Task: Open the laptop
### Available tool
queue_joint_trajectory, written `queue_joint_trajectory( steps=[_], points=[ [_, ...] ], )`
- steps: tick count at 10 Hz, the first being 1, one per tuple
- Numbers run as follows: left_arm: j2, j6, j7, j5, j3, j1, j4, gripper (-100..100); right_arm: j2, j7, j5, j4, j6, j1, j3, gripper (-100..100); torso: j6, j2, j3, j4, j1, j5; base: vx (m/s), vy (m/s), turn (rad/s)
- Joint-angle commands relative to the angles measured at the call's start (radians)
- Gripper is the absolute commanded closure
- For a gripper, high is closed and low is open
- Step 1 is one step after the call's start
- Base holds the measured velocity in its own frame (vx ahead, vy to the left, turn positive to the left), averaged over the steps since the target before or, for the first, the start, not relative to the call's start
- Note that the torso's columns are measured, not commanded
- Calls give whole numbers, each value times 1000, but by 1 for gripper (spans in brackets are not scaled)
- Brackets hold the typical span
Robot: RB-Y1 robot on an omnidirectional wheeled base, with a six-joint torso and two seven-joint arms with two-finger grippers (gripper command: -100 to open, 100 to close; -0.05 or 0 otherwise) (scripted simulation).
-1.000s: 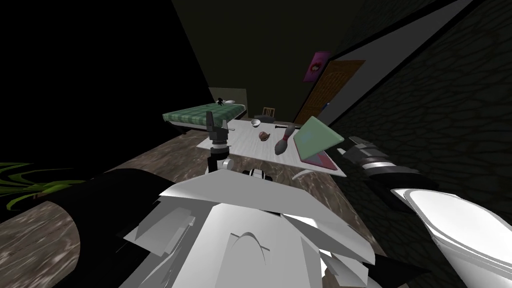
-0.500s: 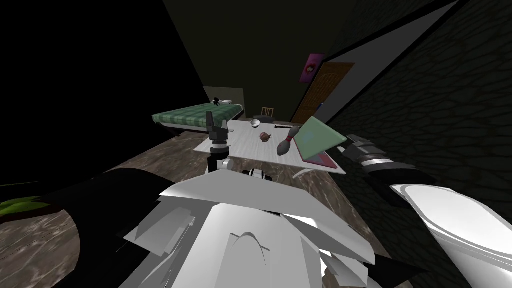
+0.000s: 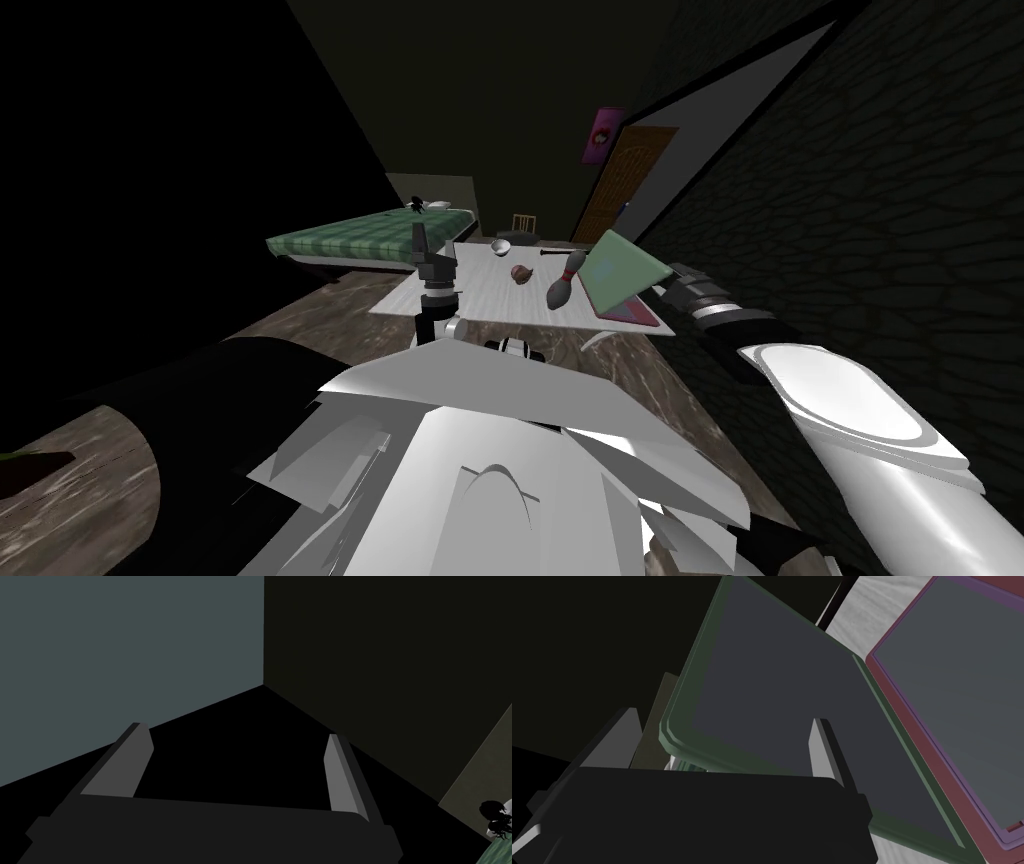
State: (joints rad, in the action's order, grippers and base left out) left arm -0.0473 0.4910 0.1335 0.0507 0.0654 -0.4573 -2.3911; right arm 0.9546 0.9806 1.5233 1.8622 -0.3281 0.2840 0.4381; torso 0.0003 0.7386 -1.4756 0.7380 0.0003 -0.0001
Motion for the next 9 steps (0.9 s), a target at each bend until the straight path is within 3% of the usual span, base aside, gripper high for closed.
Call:
queue_joint_trajectory(
  steps=[1,2,3,5,6,9],
  points=[
    [0,0,0,0,0,0,0,0,-6,-5,14,-13,-17,-74,-61,-100,1,-1,0,0,0,0,38,11,-163],
    [0,0,0,0,0,0,0,0,-6,-5,14,-13,-17,-83,-61,-100,-1,-1,-1,0,0,0,17,3,21],
    [0,0,0,0,0,0,0,0,-9,-6,27,-30,-31,-120,-101,-100,-1,0,0,0,0,0,32,-12,-294],
    [0,0,0,0,0,0,0,0,-9,-6,27,-30,-31,-155,-117,-100,-1,-1,0,0,0,0,22,4,-80],
    [0,0,0,0,0,0,0,0,-12,-8,41,-47,-46,-196,-159,-100,-1,0,0,0,1,0,42,9,-314],
    [0,0,0,0,0,0,0,0,-15,-9,54,-63,-60,-279,-229,-100,1,-1,0,0,-1,0,36,11,-219]
  ],
)
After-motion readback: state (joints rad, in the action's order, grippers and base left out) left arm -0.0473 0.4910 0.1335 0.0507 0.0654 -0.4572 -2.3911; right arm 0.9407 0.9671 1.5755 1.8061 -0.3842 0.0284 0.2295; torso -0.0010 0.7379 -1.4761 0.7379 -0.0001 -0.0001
